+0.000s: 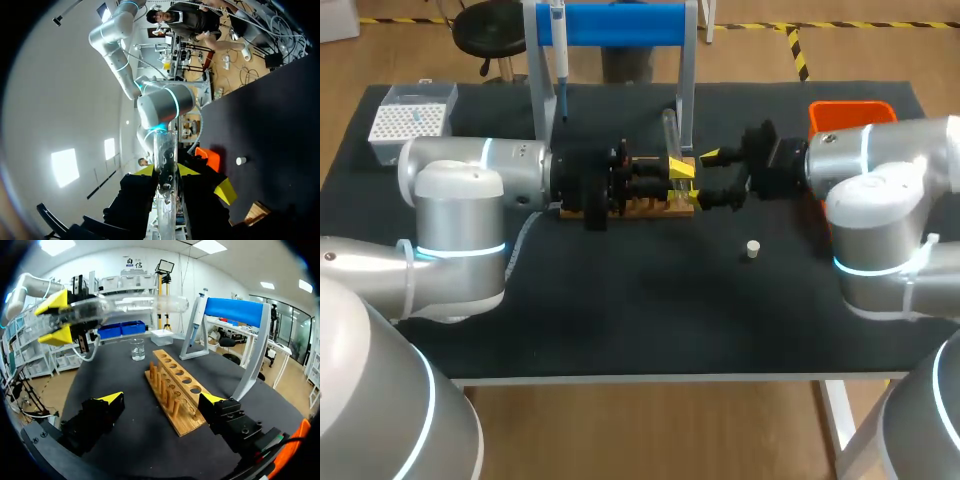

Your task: Invert the test tube, pick up the pipette, mount the tip to pipette, aspirate from beaker and dispense into the tube, eject the tip, return the pipette, and cap with the stopper.

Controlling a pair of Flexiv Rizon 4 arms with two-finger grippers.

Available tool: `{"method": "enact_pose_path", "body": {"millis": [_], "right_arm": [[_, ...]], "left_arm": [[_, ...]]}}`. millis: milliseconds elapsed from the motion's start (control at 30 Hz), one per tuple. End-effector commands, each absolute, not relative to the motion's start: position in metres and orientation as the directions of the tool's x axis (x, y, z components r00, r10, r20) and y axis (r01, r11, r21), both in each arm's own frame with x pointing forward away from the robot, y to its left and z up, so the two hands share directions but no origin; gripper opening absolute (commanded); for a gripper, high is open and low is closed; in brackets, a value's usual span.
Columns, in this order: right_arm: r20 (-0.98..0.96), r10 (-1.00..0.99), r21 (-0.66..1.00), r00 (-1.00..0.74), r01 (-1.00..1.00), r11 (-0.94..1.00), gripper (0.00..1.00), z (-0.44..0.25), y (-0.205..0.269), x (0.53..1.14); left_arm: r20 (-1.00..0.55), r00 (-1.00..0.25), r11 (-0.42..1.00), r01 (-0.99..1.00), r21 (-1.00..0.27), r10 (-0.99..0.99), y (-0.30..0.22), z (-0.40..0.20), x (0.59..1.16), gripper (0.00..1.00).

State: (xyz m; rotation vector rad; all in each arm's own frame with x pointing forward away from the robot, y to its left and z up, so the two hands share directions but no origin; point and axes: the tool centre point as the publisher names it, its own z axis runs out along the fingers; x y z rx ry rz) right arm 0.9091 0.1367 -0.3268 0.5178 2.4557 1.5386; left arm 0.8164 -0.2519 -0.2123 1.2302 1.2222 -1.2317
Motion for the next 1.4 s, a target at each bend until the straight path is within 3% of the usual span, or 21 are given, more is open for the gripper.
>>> {"method": "enact_pose_path", "body": {"millis": [33,700,967,1200,1400], "right_arm": [[-0.001,0.422,0.9,-0.907,0.183,0.396,1.0,-0.336,0.147,0.914],[-0.03,0.42,0.907,-0.907,0.153,0.394,1.0,-0.333,0.151,0.916],[-0.03,0.42,0.907,-0.907,0.153,0.394,1.0,-0.333,0.151,0.916],[-0.03,0.42,0.907,-0.907,0.153,0.394,1.0,-0.333,0.151,0.916],[-0.03,0.42,0.907,-0.907,0.153,0.394,1.0,-0.333,0.151,0.916]], "left_arm": [[-1.0,-0.016,-0.025,1.0,-0.016,0.016,-0.252,-0.212,0.817,0.0],[-1.0,-0.024,-0.044,0.999,-0.025,0.015,-0.251,-0.208,0.817,0.0],[-0.925,-0.379,-0.093,0.92,-0.38,0.024,-0.24,-0.177,0.825,0.0],[-0.695,-0.716,-0.154,0.696,-0.701,-0.07,-0.234,-0.161,0.824,0.0],[-0.708,-0.703,-0.157,0.708,-0.688,-0.069,-0.236,-0.151,0.822,0.0]]}}
